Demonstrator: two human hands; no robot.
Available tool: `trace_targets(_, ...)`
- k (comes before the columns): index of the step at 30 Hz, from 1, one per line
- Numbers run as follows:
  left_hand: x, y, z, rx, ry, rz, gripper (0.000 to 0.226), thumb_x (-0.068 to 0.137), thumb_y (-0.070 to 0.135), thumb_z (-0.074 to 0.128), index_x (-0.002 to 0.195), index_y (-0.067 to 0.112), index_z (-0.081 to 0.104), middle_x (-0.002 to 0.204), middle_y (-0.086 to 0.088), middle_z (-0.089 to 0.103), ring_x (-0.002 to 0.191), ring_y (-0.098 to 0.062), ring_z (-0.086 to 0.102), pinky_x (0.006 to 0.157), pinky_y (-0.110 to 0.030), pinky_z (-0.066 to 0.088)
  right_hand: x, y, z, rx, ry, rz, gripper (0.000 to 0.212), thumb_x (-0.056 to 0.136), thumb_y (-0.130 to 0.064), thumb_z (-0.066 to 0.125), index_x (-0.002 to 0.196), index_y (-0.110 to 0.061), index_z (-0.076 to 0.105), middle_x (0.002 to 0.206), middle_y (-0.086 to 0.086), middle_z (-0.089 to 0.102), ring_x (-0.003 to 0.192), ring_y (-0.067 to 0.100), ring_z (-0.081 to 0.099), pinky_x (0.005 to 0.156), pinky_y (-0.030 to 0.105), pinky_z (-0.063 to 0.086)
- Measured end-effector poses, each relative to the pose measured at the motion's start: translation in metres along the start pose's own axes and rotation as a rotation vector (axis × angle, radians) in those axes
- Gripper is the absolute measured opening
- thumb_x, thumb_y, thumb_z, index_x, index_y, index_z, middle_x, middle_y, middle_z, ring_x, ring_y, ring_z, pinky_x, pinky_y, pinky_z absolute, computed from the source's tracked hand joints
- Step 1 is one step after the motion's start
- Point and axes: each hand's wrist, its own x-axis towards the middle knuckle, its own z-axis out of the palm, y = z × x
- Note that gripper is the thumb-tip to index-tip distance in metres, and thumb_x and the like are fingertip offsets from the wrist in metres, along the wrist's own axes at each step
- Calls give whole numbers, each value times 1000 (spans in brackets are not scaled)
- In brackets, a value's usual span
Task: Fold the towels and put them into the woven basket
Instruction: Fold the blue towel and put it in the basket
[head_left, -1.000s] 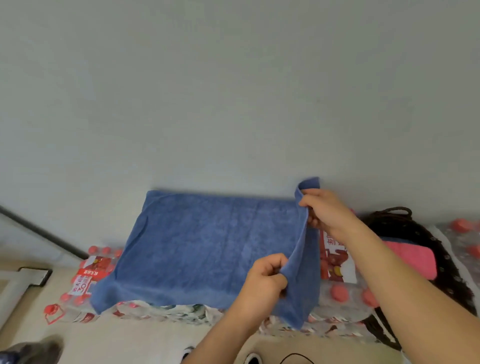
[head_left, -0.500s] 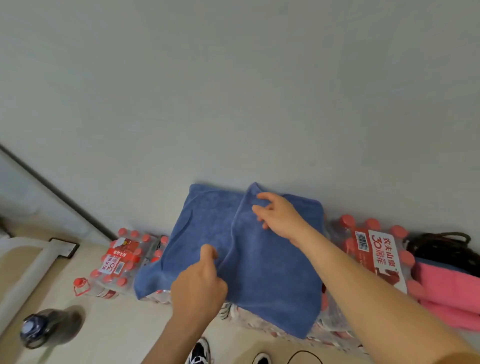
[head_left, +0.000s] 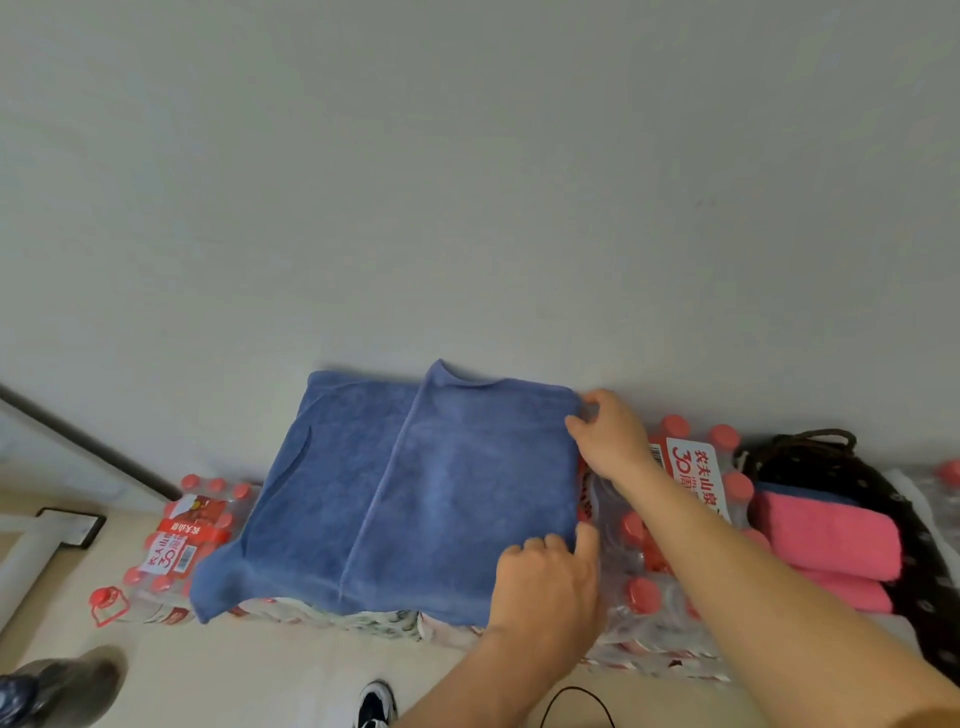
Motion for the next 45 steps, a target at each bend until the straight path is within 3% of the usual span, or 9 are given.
trace_targets(7,-7,-4,-2,67,-56,49,48,31,21,80,69,22,51,40,7,36,27,-15,27,47,-18,-6,3,6,-1,72,-20,-63,30,86,-17,63,115,-17,58,93,2,66,90,23,63,79,31,48)
trace_targets(10,-2,0,-6,-37,-15,36,34,45,23,68,71,22,45,37,3,37,33,-22,17,44,-20,-5,3,11,-8,33,-21,-105,27,89,-14,59,116,-17,57,76,-7,58,81,19,59,72,28,43)
trace_targets(13,4,15,-1,-277,85,66,16,69,22,49,83,20,42,52,-3,52,41,-29,33,39,-26,11,4,25,-26,-32,10,-146,27,90,-9,52,116,-17,56,69,-13,47,78,18,54,70,28,37)
trace_targets(18,14,62,0,-480,65,236,16,78,20,38,91,18,48,60,1,49,49,-23,41,47,-34,35,-5,64,-69,-192,36,-159,38,92,-8,48,129,-16,49,99,11,64,99,31,59,81,33,42)
trace_targets(26,23,117,-2,-689,-50,303,21,91,17,44,109,14,52,82,-13,65,71,-32,57,63,-41,46,-13,108,-108,-398,127,-126,39,92,-13,52,131,-15,49,120,11,59,104,31,58,79,37,46)
trace_targets(30,26,81,0,-631,109,117,30,89,23,37,107,21,61,100,-1,66,89,-20,59,76,-38,48,-11,86,-96,-388,144,-232,33,88,-14,55,121,-14,59,111,12,57,100,32,57,81,38,47)
trace_targets(34,37,9,6,-434,402,-166,24,85,19,48,104,18,62,98,-3,59,83,-26,58,64,-35,47,-1,45,-69,-341,-1,-389,33,91,-15,51,123,-17,60,119,6,60,112,28,53,94,36,42)
trace_targets(38,50,-14,-3,-395,291,-312,32,90,19,53,121,14,53,113,-10,54,94,-33,56,75,-41,44,14,19,-48,-451,-208,-388,46,96,-20,43,142,-18,38,144,0,45,133,25,32,106,39,35)
trace_targets(45,70,-10,-23,-1091,129,-558,23,86,19,56,107,26,49,74,9,60,65,-5,55,63,-27,46,27,13,-33,-411,-210,-368,37,88,-9,49,124,-13,56,126,4,58,119,27,46,96,35,42)
